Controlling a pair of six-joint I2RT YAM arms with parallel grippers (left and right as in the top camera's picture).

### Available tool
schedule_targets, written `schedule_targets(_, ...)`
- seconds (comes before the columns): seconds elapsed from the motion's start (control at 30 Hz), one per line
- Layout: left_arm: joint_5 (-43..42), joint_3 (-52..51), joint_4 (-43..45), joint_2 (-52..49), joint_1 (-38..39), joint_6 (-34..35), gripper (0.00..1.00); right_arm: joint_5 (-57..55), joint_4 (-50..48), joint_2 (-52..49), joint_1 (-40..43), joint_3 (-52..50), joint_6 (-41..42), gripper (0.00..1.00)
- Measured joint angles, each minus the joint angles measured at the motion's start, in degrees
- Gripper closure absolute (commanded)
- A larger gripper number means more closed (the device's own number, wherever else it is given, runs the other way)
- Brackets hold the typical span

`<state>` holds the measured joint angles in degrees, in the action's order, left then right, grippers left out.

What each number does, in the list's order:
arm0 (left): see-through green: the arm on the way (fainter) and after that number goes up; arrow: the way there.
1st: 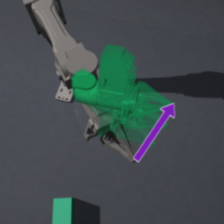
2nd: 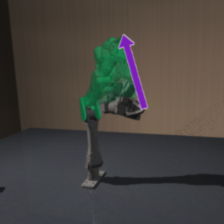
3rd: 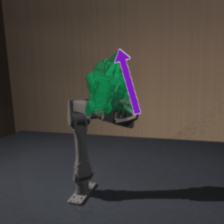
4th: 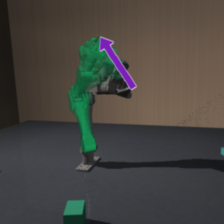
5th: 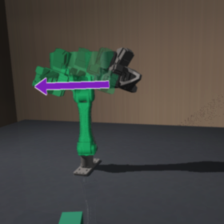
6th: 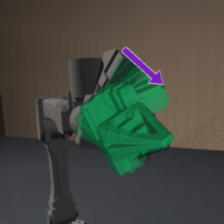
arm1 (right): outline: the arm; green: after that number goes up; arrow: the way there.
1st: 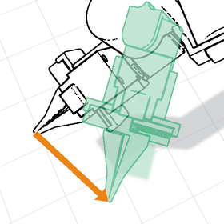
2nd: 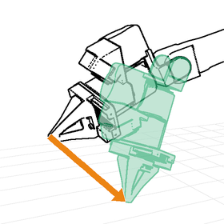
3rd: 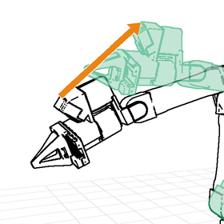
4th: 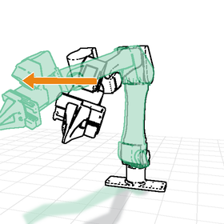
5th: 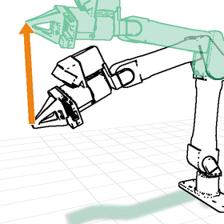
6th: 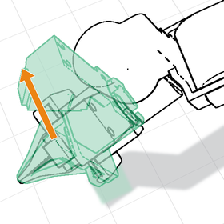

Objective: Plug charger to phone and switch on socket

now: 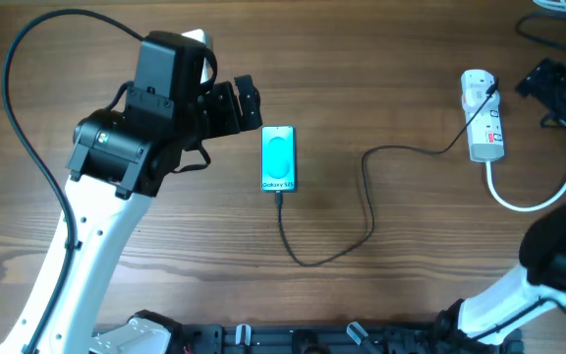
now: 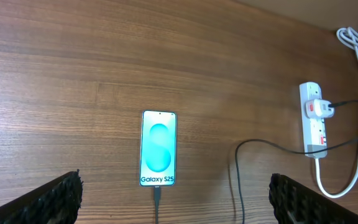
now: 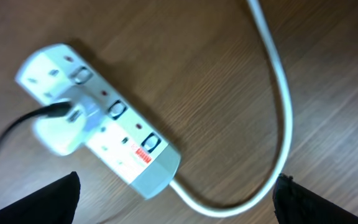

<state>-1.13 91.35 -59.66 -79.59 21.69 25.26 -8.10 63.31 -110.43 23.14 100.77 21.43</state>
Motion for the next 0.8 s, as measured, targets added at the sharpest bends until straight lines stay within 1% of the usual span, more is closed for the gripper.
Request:
schedule_targets(0.13, 0.0, 0.0, 0.0, 0.0, 0.0, 0.02, 0.0, 6.27, -2.8, -6.32, 3.78, 0.0, -5.55, 0.0)
schedule_targets(0.23, 0.0, 0.0, 0.0, 0.0, 0.0, 0.02, 0.0, 9.25, -3.85, -8.04, 5.11, 0.0, -8.9, 0.0)
schedule_targets(0.37, 0.0, 0.0, 0.0, 0.0, 0.0, 0.2, 0.0, 13.11, -5.68, -10.99, 5.9, 0.0, -11.17, 0.0)
schedule_targets(0.57, 0.0, 0.0, 0.0, 0.0, 0.0, 0.39, 0.0, 14.01, -8.0, -14.38, 5.53, 0.0, -10.71, 0.0)
schedule_targets(0.8, 0.02, 0.0, 0.0, 0.0, 0.0, 0.39, 0.0, 13.33, -11.19, -15.37, 5.53, 0.0, -8.61, 0.0)
